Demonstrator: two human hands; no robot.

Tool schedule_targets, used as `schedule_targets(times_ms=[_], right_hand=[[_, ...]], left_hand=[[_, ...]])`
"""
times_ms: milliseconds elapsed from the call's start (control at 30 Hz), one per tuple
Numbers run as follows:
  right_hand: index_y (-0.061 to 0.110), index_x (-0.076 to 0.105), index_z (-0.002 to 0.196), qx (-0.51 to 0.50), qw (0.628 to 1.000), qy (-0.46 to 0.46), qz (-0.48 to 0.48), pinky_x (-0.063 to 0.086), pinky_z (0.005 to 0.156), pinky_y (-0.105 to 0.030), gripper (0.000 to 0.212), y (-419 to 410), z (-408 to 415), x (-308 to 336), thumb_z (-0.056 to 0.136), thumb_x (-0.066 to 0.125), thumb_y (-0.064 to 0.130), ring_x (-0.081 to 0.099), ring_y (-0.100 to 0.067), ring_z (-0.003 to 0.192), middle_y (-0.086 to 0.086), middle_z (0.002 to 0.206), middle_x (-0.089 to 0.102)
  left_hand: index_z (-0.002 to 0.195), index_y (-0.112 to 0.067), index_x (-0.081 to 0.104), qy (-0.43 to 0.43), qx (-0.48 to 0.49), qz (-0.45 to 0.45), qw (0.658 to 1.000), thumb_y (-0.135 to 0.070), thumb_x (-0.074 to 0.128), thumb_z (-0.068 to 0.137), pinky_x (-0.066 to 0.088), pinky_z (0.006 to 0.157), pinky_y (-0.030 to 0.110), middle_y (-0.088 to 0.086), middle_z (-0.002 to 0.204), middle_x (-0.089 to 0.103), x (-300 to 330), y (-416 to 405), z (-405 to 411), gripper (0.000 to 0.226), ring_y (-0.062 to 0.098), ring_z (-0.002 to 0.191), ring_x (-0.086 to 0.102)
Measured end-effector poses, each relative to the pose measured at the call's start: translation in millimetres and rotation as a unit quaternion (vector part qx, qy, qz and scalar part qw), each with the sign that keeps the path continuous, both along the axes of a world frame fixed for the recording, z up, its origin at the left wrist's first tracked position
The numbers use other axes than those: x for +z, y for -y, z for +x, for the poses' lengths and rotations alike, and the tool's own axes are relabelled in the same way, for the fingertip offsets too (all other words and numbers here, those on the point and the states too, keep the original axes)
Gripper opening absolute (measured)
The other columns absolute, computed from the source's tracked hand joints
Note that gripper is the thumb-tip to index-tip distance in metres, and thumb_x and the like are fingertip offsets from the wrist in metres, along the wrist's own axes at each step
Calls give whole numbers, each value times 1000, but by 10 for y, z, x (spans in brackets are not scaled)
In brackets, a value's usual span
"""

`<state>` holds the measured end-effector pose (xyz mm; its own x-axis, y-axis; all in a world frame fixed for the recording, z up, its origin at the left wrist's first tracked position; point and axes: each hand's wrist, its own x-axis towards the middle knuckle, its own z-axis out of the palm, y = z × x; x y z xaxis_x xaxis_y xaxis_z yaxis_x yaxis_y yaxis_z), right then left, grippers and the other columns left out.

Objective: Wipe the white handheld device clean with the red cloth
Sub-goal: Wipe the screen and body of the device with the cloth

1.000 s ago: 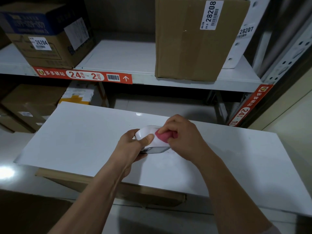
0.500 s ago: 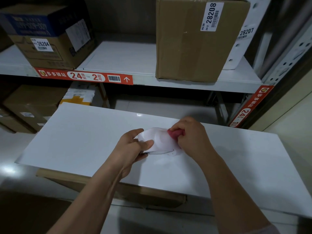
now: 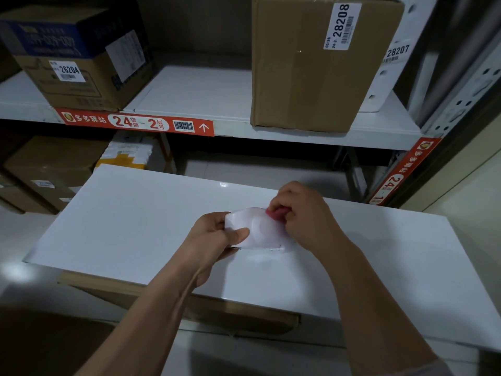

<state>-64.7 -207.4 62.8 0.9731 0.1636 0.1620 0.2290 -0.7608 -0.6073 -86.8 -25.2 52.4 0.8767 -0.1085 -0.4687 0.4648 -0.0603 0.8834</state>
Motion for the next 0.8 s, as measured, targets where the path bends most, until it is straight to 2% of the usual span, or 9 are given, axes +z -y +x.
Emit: schedule_targets(times_ms=[133,300,367,467,633,700,800], right_hand=[[15,76,79,56,998,22,-8,45,78,-33,42,-88,21,46,63,37,7,54,-30,91,7,94,59],[16,74,73,5,1000,11,7,53,75,-43,46,82,55,-122,57,33,6,58,-35,85,10,89,54],[16,73,72,15,1000,18,-5,52,73,-40,42,31,47,-91,59,35,6,57,-34,85,9,89,55],[13,73,73,61,997,47,-31,43,72,-30,35,-137,16,40,64,41,1,52,-29,89,2,93,62],[15,74,75,142,986,54,-63,46,72,-35,30,-239,-33,174,71,51,-4,49,-25,95,0,96,63],[16,75,77,131,989,42,-59,46,74,-34,31,-209,-37,169,72,52,-4,48,-22,96,1,96,62],[15,76,76,47,997,56,-26,45,73,-30,38,-155,-28,121,67,40,3,48,-21,92,0,92,63]], left_hand=[[98,-15,69,10,-8,9,1000,-1,65,85,55,92,41,8,96,73,4,-14,-10,19,26,95,68],[97,-18,69,15,-16,6,1000,-2,65,85,56,89,35,7,97,74,21,-18,-17,20,24,95,69],[101,-16,70,19,-17,12,1000,-3,65,85,56,91,38,10,101,74,17,-15,-9,21,27,99,68],[107,-12,69,21,-17,19,999,-5,66,85,55,93,43,14,104,72,8,-21,-4,22,31,102,67],[110,-11,68,28,-30,21,999,-10,69,84,56,92,43,12,104,73,9,-32,0,26,31,101,68],[111,-10,68,29,-30,19,999,-10,69,84,55,92,43,12,105,72,4,-24,-3,27,32,101,68],[109,-10,69,31,-24,17,999,-8,69,84,54,94,44,16,105,72,-3,-10,-7,25,35,104,66]])
